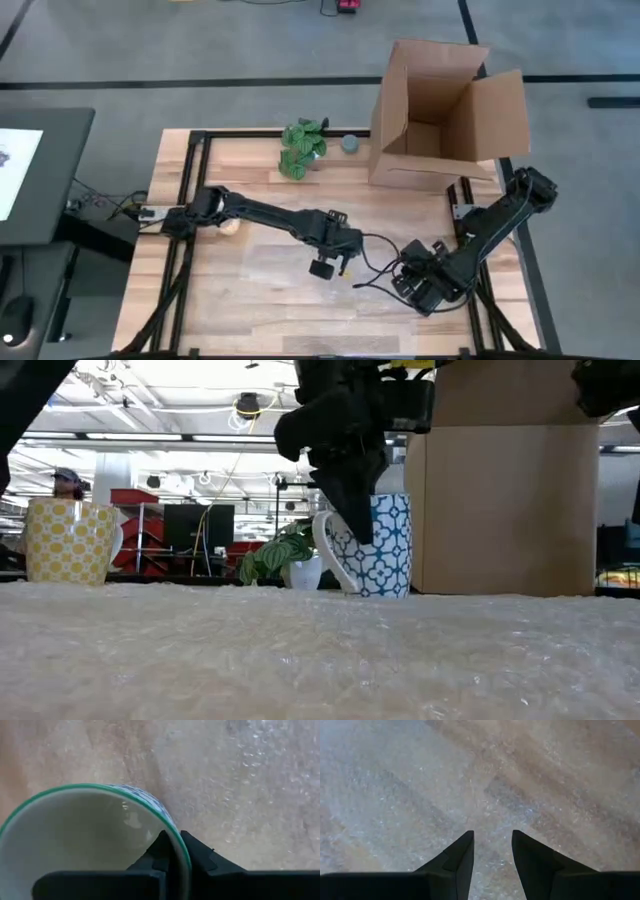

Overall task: Wrap mug
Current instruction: Put the blue cup on the bubble wrap

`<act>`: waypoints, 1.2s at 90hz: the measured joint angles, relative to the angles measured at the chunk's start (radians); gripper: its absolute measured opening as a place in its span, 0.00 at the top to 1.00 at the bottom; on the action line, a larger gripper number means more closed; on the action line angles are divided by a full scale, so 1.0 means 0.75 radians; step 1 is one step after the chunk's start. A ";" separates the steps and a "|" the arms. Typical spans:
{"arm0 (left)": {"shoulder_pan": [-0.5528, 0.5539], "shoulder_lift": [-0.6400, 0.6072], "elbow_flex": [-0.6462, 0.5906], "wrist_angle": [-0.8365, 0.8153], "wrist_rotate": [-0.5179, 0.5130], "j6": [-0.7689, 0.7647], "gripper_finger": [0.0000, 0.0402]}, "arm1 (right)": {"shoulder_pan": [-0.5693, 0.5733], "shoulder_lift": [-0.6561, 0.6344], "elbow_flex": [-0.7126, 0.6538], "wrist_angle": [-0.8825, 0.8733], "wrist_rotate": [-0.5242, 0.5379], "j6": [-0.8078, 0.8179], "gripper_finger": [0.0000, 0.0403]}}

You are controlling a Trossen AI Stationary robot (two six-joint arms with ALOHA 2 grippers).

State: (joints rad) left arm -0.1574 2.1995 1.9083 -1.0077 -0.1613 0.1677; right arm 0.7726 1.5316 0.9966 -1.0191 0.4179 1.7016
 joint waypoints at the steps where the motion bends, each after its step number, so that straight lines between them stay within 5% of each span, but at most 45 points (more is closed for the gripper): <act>1: 0.002 0.000 0.000 0.000 0.001 0.000 0.96 | 0.000 0.000 0.000 0.000 0.000 0.000 0.70; 43: 0.024 -0.032 0.050 -0.061 0.178 0.029 0.97 | -0.022 0.000 0.000 0.004 0.044 -0.009 0.70; 108: 0.040 -0.027 0.042 -0.088 0.189 0.010 0.85 | -0.021 -0.001 0.000 0.010 0.046 -0.012 0.70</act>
State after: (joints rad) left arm -0.1276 2.1792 1.9396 -1.0739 -0.0199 0.1752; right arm 0.7567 1.5311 0.9966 -1.0117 0.4525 1.6928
